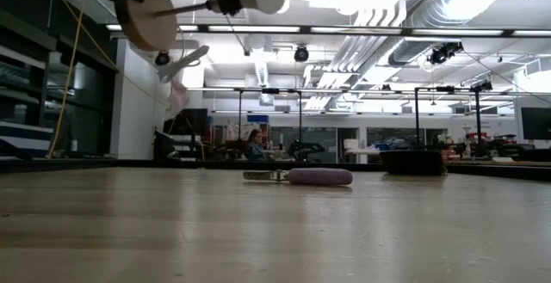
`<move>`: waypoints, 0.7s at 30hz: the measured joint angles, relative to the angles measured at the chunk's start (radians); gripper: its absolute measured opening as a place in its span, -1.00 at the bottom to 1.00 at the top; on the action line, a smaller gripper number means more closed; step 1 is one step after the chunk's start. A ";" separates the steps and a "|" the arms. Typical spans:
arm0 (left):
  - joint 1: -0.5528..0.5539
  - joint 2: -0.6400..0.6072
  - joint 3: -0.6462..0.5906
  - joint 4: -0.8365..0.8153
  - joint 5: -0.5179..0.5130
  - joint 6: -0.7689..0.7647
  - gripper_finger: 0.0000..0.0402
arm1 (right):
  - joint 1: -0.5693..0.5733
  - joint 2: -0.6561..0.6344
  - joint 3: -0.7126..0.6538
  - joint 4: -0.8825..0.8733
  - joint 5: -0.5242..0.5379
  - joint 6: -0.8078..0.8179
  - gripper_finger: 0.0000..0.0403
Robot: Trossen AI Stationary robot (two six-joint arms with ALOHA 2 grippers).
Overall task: Screw lightbulb
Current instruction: Remove the light bulb from the lamp socket
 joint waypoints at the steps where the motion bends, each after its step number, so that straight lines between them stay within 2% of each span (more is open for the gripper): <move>1: 0.000 0.000 0.000 0.004 -0.006 0.034 -0.41 | -0.019 0.000 0.000 -0.009 -0.007 0.080 0.35; 3: 0.000 0.000 0.009 0.003 -0.022 0.088 -0.41 | -0.059 0.004 0.000 -0.014 -0.036 0.201 0.35; 6: -0.007 0.000 0.033 0.009 -0.061 0.145 -0.41 | -0.107 0.027 0.000 0.028 -0.115 0.294 0.35; 11: -0.022 -0.001 0.065 0.072 -0.143 0.238 -0.41 | -0.145 0.112 0.000 0.223 -0.257 0.433 0.35; 16: -0.026 0.000 0.069 0.182 -0.201 0.289 -0.41 | -0.155 0.186 0.000 0.430 -0.261 0.568 0.35; 21: -0.025 0.000 0.069 0.224 -0.223 0.302 -0.41 | -0.158 0.209 0.000 0.546 -0.224 0.634 0.35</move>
